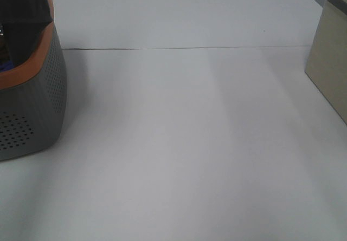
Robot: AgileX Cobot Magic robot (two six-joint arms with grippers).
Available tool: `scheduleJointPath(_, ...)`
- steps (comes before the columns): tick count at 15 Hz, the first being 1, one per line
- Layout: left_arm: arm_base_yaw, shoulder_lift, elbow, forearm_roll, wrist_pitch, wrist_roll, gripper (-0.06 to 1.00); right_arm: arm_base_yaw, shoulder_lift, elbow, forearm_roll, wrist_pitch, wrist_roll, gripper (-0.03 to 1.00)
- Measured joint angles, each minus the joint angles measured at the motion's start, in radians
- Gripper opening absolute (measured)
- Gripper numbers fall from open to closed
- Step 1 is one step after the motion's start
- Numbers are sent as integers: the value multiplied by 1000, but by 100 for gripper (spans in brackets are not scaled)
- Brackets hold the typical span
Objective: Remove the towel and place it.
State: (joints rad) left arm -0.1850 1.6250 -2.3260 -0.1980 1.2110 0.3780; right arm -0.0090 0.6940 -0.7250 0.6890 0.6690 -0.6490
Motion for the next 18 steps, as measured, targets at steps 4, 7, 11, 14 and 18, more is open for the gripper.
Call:
scheduleJointPath(4,-205,169,-153,131,-141,-9,0,0,134,-42,200,-2,-173,94)
scheduleJointPath(7,-341,275,-182,240,-285,-14,0,0,208,-43,282,-3,-251,94)
scheduleJointPath(11,-440,359,-183,297,-416,-50,0,0,261,-43,319,-29,-284,94)
scheduleJointPath(14,-450,406,-183,302,-429,-55,0,0,278,-43,324,-33,-309,94)
scheduleJointPath(18,-450,412,-183,302,-429,-55,0,0,279,-43,343,-33,-309,94)
